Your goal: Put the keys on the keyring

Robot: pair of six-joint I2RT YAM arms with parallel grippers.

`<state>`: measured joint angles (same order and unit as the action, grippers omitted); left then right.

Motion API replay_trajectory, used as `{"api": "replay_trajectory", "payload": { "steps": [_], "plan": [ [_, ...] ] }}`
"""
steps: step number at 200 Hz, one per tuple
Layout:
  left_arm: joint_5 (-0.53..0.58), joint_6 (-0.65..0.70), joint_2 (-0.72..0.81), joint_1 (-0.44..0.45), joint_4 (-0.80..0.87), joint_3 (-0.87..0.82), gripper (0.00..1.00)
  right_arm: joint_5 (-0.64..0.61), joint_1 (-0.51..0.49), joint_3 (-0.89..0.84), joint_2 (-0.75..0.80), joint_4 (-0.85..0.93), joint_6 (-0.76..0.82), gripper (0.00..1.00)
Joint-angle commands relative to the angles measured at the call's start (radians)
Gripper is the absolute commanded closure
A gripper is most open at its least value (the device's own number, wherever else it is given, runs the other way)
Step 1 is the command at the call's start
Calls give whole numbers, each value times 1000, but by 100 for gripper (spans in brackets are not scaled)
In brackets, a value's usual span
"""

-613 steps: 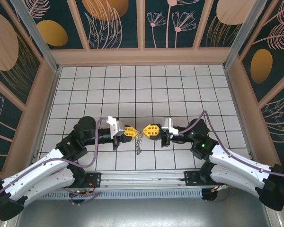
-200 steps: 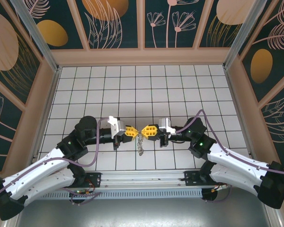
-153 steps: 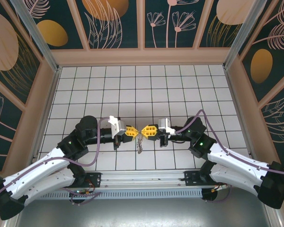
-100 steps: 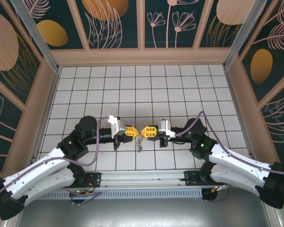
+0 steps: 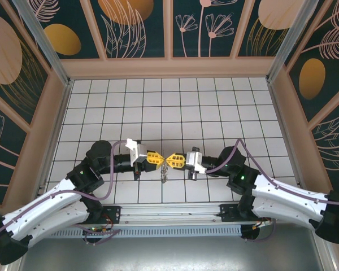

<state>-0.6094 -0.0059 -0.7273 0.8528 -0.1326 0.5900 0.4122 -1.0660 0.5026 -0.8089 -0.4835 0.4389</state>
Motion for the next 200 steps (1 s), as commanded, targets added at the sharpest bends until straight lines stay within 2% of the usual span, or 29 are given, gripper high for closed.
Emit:
{"api": "replay_trajectory", "payload": {
  "steps": [1,104,200],
  "plan": [
    [-43,-17,10,5,-122,25,100,-49,-34,6,-4,76,51,100],
    [-45,-50,27,5,-195,21,100,-221,-129,-56,42,131,143,100],
    [-49,-50,24,5,-210,22,100,-237,-135,-93,70,105,169,100]
  ]
}}
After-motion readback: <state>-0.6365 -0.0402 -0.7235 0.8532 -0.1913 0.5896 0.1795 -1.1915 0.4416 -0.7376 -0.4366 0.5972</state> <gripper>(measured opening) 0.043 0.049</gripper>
